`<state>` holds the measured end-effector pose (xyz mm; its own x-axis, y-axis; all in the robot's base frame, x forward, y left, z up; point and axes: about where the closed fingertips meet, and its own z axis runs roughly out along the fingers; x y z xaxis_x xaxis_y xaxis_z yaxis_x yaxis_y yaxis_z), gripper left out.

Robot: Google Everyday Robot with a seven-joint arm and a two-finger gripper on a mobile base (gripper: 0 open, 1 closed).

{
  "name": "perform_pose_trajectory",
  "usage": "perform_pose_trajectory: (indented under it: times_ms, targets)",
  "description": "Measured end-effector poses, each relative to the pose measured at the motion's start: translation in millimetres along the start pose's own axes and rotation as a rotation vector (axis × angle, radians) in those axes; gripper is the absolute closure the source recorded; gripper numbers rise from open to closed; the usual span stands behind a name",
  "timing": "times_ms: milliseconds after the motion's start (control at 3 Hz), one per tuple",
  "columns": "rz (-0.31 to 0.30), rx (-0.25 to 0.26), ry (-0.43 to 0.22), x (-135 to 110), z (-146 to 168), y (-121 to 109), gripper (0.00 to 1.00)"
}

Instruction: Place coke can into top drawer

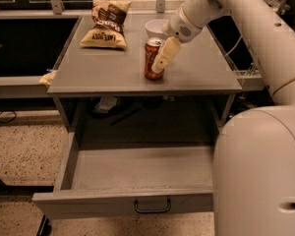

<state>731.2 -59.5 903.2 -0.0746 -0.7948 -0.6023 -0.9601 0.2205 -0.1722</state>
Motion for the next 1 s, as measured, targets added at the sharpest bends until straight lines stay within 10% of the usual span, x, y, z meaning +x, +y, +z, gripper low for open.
perform_pose_trajectory:
  times_ms: [667,1000]
  targets:
    - [-0.022,-0.052,-0.033,-23.2,22.4,4.4,0.12]
    - [-0.022,-0.052,-0.033,-23.3,22.5,4.4,0.37]
